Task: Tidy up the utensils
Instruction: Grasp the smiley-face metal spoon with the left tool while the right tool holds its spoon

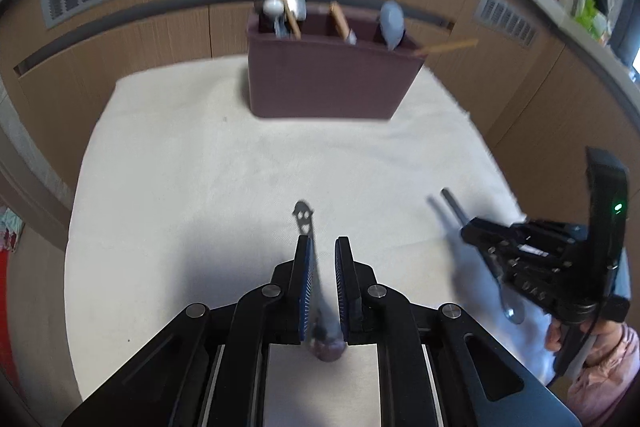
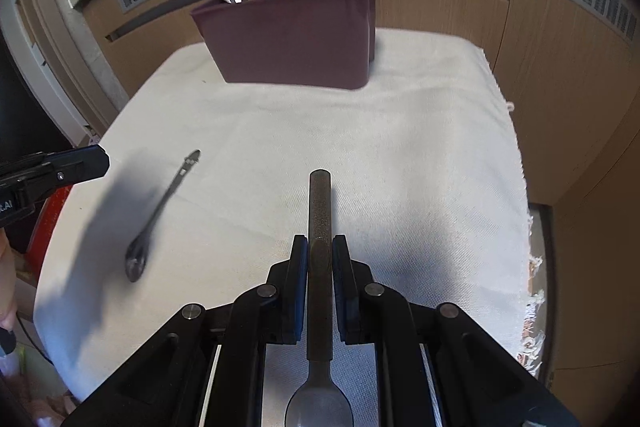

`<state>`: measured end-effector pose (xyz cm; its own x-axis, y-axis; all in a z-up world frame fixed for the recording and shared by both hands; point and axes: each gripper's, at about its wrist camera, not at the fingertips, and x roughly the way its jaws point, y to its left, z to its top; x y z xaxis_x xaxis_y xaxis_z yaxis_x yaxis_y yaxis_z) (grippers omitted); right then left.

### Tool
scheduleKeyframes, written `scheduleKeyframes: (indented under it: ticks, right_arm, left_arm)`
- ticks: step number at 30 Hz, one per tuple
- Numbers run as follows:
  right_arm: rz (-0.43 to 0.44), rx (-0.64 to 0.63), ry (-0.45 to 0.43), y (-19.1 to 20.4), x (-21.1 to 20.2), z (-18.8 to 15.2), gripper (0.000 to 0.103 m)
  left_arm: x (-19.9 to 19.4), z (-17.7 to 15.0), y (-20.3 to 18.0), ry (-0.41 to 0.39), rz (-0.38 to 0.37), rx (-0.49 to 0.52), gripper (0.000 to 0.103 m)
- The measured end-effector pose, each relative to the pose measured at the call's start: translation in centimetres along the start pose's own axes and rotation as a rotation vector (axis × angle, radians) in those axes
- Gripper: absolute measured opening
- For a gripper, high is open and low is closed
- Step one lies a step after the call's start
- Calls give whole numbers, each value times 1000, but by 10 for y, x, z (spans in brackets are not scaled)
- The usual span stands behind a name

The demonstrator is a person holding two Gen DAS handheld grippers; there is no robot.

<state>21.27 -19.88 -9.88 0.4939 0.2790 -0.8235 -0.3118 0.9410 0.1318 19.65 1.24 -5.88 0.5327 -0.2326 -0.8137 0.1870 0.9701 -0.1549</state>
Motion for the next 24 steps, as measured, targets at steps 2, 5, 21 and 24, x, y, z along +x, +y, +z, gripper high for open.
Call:
scheduleKeyframes:
  ticks: [2,5,21,24]
  right_arm:
    - [5,4,25,-1,5,-2,13]
    - [15,-8,24,-1,5,-5,25]
    - [9,-28,10,-3,3,-6,30]
    - [16,-39,28,3,12,2,30]
  left_arm:
    - [19,2,5,79,6,-4,14]
    - [42,6,7,166,10,-2,14]
    - [75,14,-18,160,47,121,12]
    - [63,0,-8,126,5,50,12]
